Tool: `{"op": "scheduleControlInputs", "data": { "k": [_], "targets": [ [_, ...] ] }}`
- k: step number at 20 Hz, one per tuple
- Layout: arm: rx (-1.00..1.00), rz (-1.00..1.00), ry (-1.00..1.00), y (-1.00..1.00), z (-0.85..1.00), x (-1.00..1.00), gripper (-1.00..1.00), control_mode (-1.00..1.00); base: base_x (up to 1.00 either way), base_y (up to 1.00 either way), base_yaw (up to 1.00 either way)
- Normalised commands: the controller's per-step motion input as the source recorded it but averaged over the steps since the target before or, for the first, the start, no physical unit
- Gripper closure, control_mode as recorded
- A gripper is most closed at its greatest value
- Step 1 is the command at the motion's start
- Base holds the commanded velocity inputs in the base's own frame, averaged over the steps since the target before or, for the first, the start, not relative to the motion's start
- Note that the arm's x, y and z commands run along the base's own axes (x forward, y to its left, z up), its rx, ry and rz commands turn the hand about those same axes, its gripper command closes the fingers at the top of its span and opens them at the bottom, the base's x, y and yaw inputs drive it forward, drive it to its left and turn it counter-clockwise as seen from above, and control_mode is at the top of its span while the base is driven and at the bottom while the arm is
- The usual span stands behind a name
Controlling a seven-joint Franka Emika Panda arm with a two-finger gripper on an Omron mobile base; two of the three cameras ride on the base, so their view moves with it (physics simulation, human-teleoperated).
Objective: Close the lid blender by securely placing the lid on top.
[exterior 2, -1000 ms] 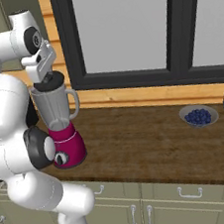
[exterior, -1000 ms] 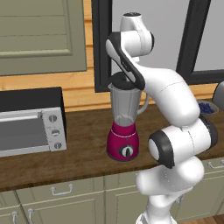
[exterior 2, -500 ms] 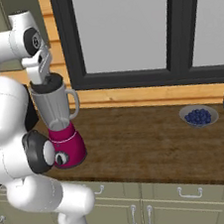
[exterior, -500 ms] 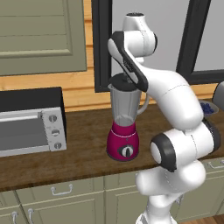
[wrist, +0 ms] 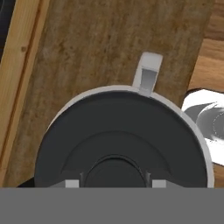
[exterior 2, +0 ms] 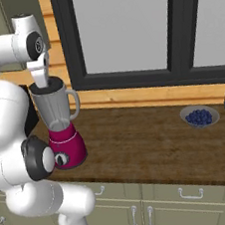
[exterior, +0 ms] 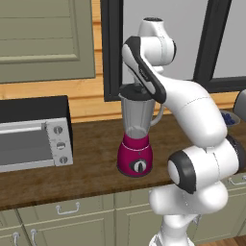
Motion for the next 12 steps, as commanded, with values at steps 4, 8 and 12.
{"op": "scheduleControlInputs", "data": {
  "k": [4,8,12],
  "targets": [
    [0.00,0.11,0.02,0.00,-0.06,0.03,1.00,-1.00,0.00,0.00,0.00],
    [0.00,0.04,0.04,0.00,0.00,0.04,1.00,-1.00,0.00,0.00,0.00],
    [0.00,0.00,0.09,0.00,0.00,0.00,1.00,-1.00,0.00,0.00,0.00]
  ]
}}
